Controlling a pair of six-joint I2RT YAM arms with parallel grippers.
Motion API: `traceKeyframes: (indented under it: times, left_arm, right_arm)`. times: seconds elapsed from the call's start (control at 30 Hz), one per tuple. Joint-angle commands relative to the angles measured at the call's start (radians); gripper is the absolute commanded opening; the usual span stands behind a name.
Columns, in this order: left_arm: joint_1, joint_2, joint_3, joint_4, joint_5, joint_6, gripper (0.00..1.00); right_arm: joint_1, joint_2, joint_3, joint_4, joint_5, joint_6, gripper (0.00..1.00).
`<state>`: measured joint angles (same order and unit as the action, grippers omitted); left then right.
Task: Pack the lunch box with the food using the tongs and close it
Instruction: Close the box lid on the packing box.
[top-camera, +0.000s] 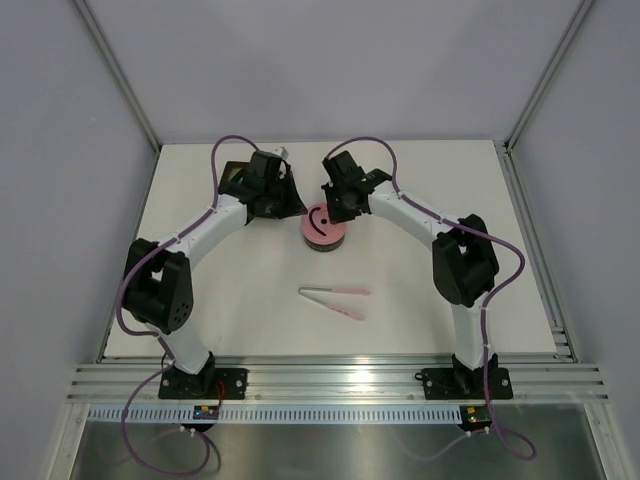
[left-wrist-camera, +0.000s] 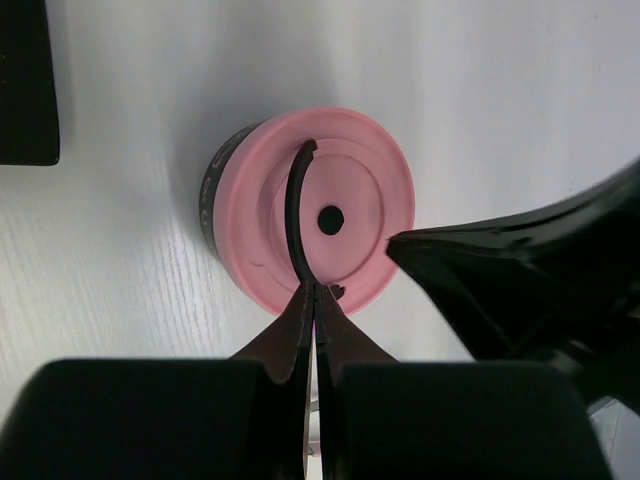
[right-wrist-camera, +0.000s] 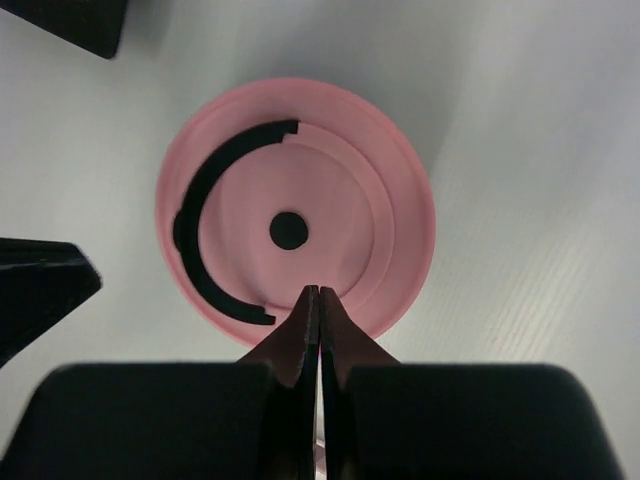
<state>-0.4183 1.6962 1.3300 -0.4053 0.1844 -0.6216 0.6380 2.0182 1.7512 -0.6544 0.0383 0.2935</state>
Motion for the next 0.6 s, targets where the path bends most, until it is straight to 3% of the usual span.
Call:
traceKeyframes:
  times: [0.0,0.2,0.57]
  left_arm:
    - [-0.011,0.042,0.052,0.037,0.049,0.000,0.00]
    - [-0.016,0.097,0.051,0.077,0.095,-0.013,0.00]
    - [-0.020,0.186,0.055,0.063,0.053,-0.004,0.00]
  right_arm:
    - [0.011,0.033,-0.039,0.013,-0.025,0.016,0.00]
    - [0.011,0.025,-0.013,-0.011,-0.008,-0.005,0.00]
    - [0.011,-0.015,-0.002,-0.002,-0.009,-0.001,0.00]
